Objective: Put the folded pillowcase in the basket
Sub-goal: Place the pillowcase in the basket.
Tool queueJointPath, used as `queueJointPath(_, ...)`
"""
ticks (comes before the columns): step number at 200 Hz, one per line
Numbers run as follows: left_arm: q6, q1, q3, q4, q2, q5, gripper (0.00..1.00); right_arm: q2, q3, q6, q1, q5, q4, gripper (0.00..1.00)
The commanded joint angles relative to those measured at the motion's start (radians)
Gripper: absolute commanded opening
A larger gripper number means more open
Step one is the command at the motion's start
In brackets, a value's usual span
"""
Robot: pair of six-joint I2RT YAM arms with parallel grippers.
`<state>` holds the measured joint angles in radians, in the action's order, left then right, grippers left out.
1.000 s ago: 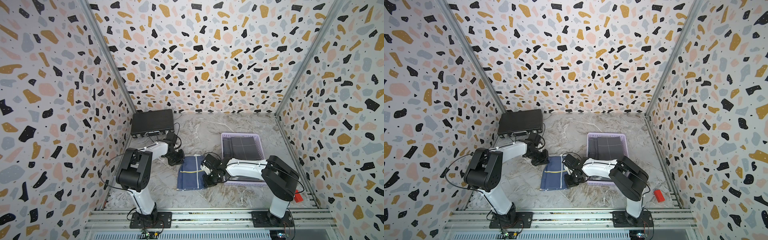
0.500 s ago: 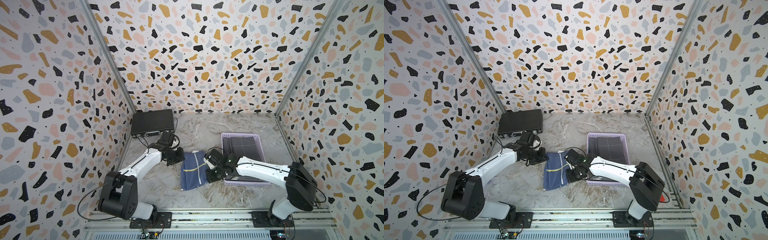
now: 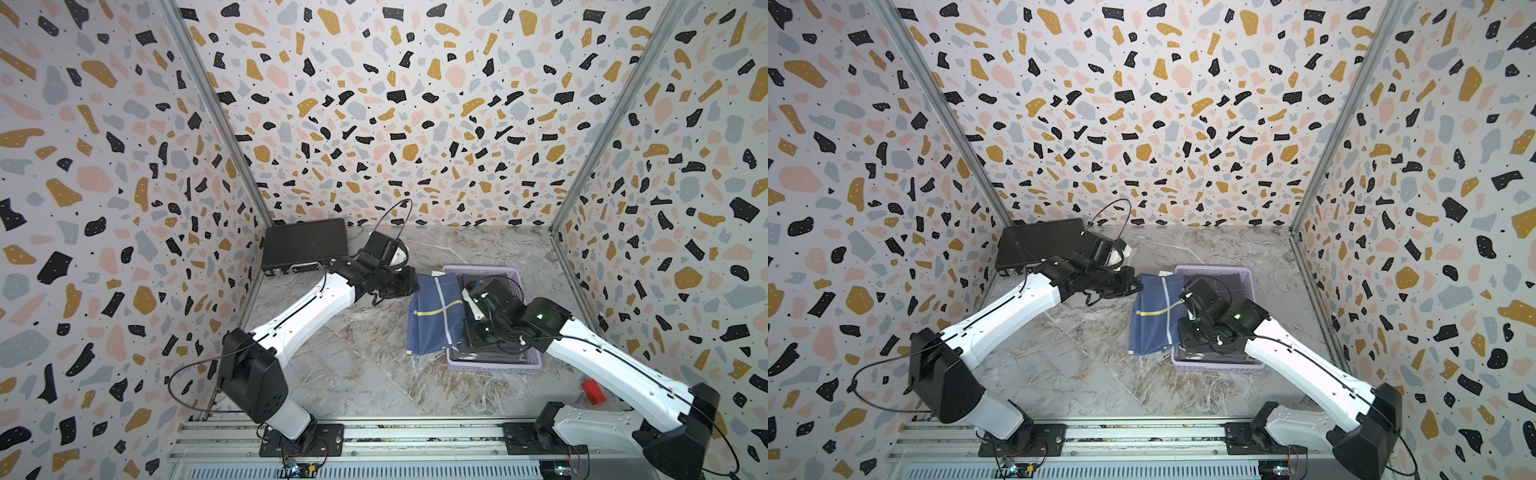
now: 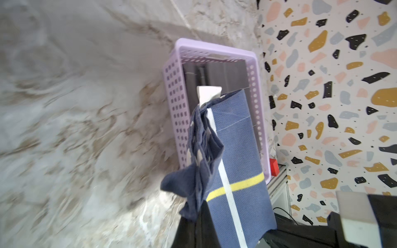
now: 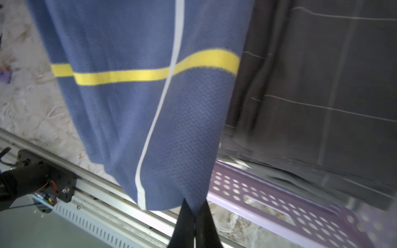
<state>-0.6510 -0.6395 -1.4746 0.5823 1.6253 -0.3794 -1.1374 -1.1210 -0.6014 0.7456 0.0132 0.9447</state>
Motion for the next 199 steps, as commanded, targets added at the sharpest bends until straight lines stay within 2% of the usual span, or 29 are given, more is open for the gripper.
queueJointPath(1,0.001,-0.055,-0.119,-0.001,0.106,0.009,0.00,0.039,0.012,0.072,-0.109,0.042,0.128,0.00)
queueJointPath(20,-0.005,-0.082,-0.230,-0.001,0.208,0.003,0.00,0.056,0.020,0.115,-0.214,0.062,0.151,0.00)
queueJointPath(36,-0.003,-0.094,-0.304,-0.001,0.296,-0.013,0.00,0.073,0.033,0.136,-0.260,0.133,0.151,0.00)
queueJointPath(52,0.012,-0.101,-0.364,0.000,0.373,-0.021,0.00,0.065,0.038,0.156,-0.321,0.143,0.149,0.00)
queueJointPath(117,0.065,-0.103,-0.561,-0.017,0.625,-0.029,0.00,-0.034,0.195,0.170,-0.488,0.044,-0.017,0.00)
queueJointPath(147,0.071,-0.097,-0.573,-0.012,0.685,-0.036,0.00,-0.070,0.235,0.175,-0.535,0.010,-0.059,0.00)
queueJointPath(164,0.080,-0.092,-0.540,-0.013,0.669,-0.025,0.00,-0.061,0.234,0.161,-0.542,0.030,-0.064,0.29)
queueJointPath(169,0.080,-0.090,-0.528,-0.013,0.659,-0.021,0.09,-0.057,0.231,0.159,-0.543,0.033,-0.065,0.36)
queueJointPath(176,0.080,-0.086,-0.509,-0.014,0.636,-0.013,0.26,-0.051,0.227,0.155,-0.543,0.041,-0.066,0.42)
queueJointPath(181,0.086,-0.085,-0.502,-0.015,0.619,-0.007,0.33,-0.047,0.223,0.154,-0.543,0.045,-0.066,0.46)
queueJointPath(187,0.097,-0.082,-0.496,-0.013,0.595,0.005,0.41,-0.040,0.217,0.154,-0.542,0.049,-0.065,0.48)
queueJointPath(199,0.123,-0.077,-0.483,-0.012,0.532,0.030,0.64,-0.014,0.206,0.151,-0.543,0.052,-0.055,0.51)
